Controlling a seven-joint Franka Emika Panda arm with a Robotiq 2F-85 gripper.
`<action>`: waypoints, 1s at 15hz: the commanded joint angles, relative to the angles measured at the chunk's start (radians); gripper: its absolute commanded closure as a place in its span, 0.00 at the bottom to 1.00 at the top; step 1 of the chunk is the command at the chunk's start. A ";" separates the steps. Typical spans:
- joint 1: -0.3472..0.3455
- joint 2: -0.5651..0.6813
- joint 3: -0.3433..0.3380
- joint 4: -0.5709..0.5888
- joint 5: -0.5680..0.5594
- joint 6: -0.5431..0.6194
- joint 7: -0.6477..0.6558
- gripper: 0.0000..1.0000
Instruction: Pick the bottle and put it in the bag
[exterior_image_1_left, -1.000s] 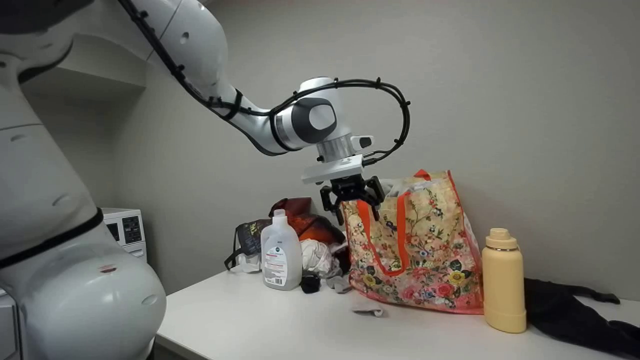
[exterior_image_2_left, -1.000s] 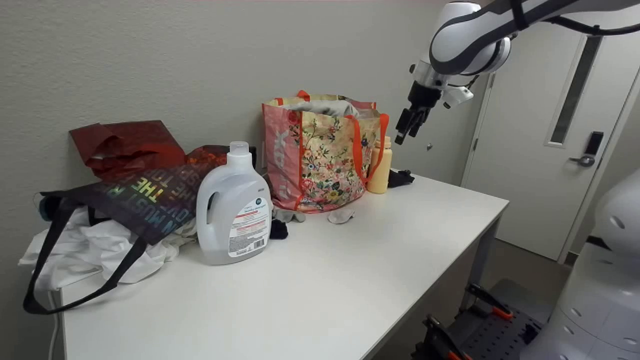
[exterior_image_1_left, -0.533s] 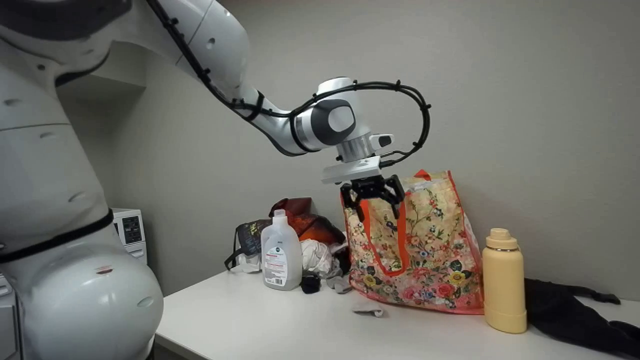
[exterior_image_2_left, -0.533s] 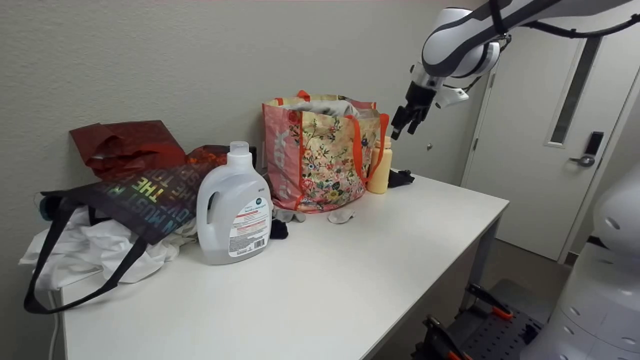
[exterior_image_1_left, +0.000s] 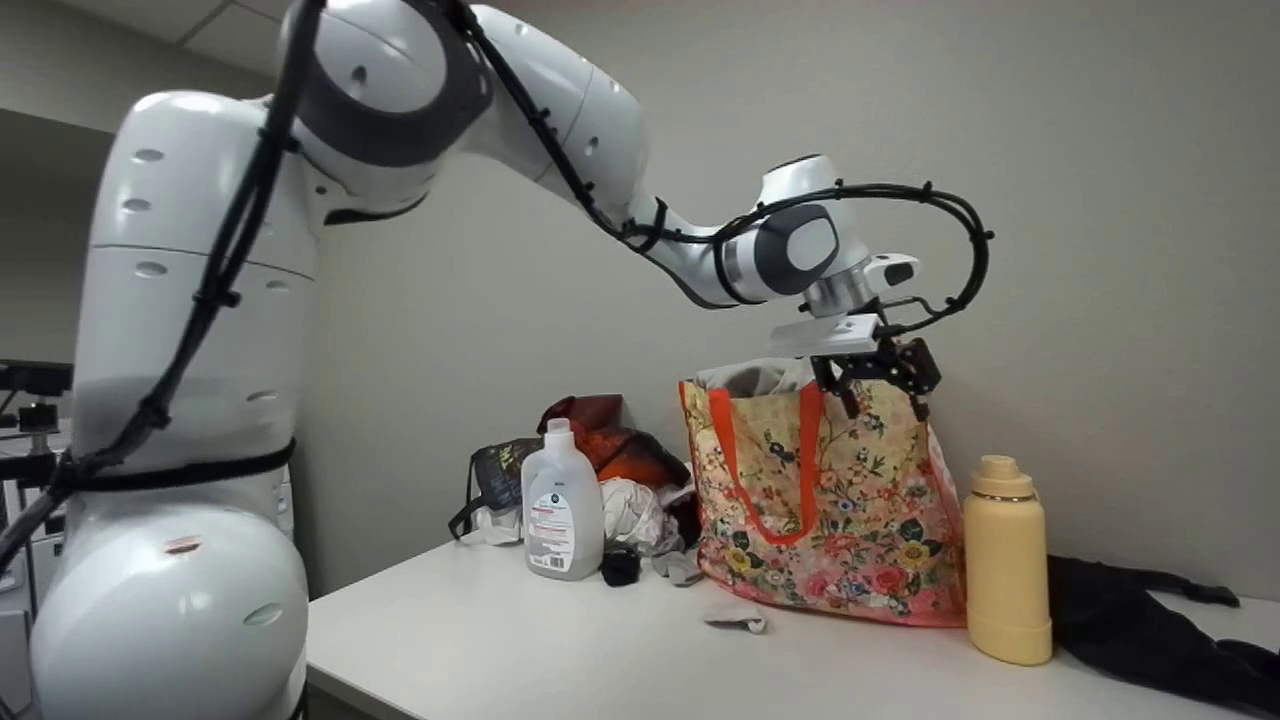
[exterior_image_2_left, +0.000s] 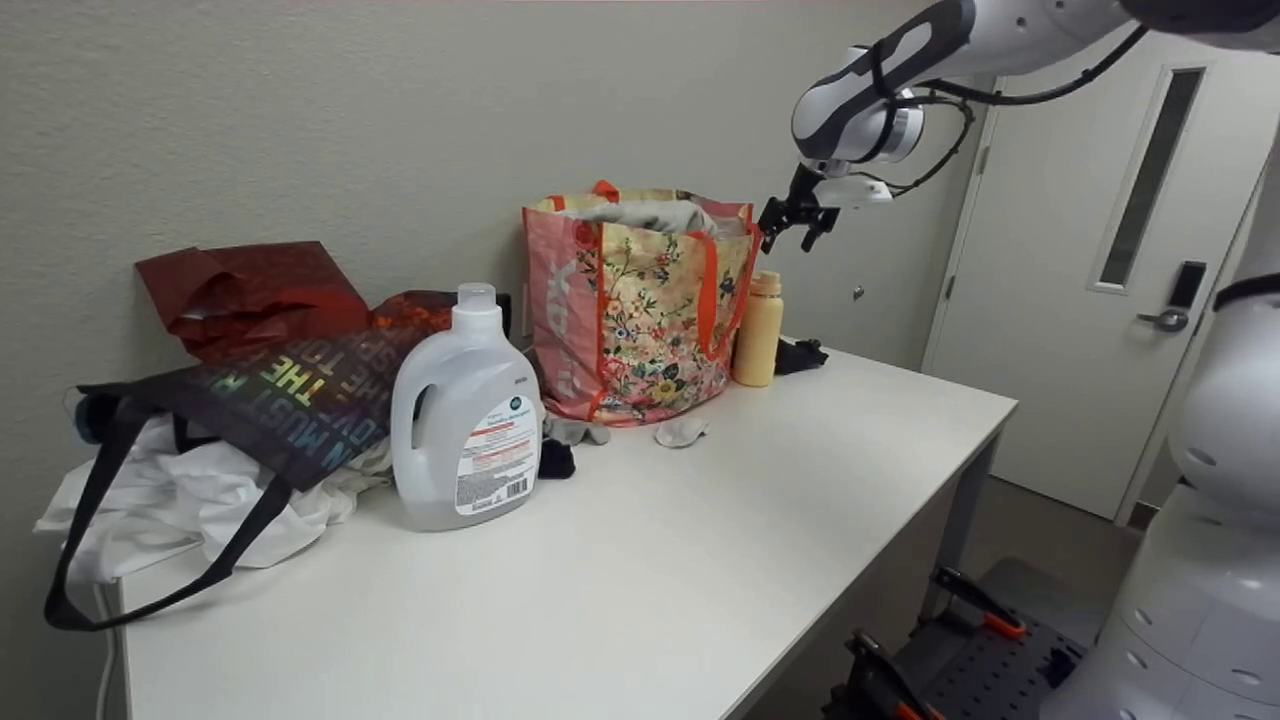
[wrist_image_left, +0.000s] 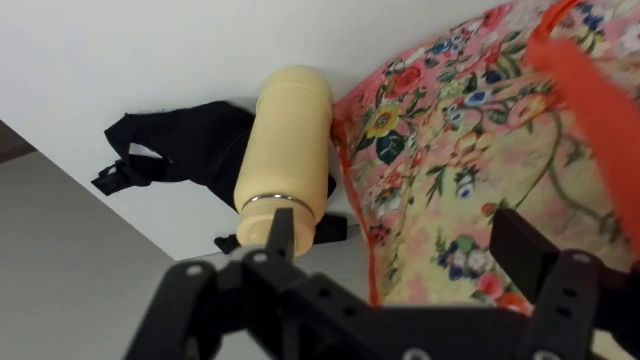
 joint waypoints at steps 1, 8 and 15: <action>-0.053 0.204 0.010 0.254 0.038 -0.035 0.071 0.00; -0.137 0.463 0.030 0.605 0.053 -0.141 0.166 0.00; -0.176 0.572 0.044 0.799 0.055 -0.313 0.225 0.00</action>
